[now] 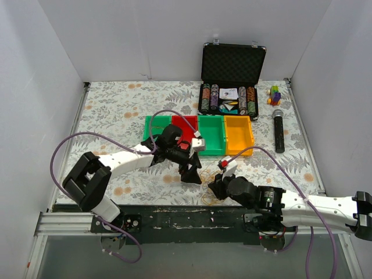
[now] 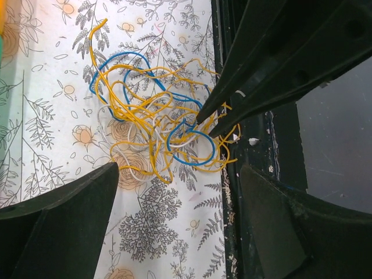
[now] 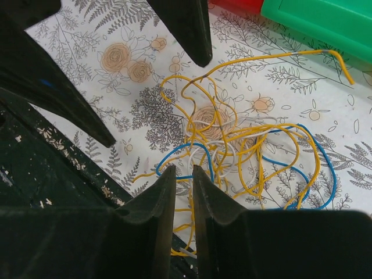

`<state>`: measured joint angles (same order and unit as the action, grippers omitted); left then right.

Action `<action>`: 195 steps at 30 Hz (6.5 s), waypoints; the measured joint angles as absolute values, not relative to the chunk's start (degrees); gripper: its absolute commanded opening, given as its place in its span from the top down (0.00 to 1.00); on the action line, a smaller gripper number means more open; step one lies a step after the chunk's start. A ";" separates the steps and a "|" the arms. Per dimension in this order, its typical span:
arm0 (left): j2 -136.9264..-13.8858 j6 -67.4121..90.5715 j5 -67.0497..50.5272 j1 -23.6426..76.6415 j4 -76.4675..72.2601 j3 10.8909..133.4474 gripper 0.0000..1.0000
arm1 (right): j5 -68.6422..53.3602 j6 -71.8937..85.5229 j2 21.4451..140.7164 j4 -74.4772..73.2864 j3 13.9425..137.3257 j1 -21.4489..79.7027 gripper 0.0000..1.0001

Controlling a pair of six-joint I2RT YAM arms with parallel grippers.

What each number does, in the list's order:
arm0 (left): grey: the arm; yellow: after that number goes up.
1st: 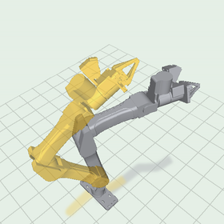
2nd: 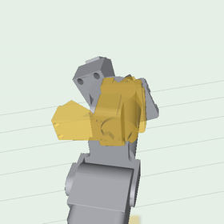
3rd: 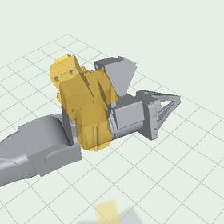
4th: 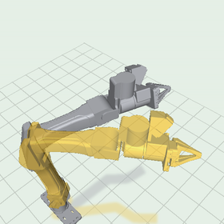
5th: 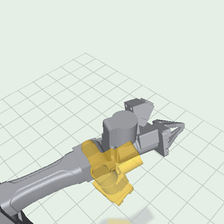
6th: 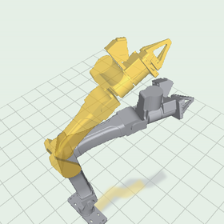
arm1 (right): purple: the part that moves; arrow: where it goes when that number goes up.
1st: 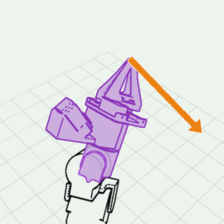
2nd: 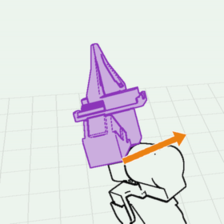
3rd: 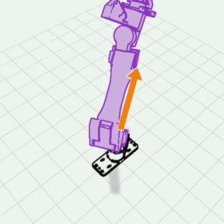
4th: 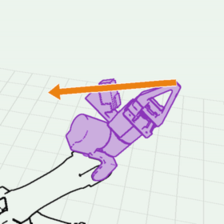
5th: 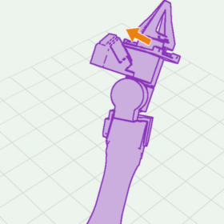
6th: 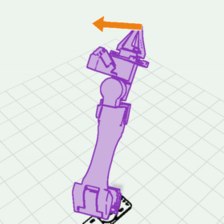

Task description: Untangle the cables

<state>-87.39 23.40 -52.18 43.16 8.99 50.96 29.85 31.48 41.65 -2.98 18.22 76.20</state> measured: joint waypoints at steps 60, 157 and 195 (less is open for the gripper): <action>-68.07 -7.73 -47.40 46.00 43.77 73.87 1.00 | 34.22 23.31 33.58 -9.32 28.45 76.23 0.48; -47.48 15.33 -15.11 39.70 28.34 35.83 1.00 | 29.65 21.06 36.73 -11.14 34.41 76.55 0.86; -47.88 16.97 -19.05 39.70 28.75 35.83 1.00 | 12.71 23.42 70.83 7.75 31.83 61.87 0.45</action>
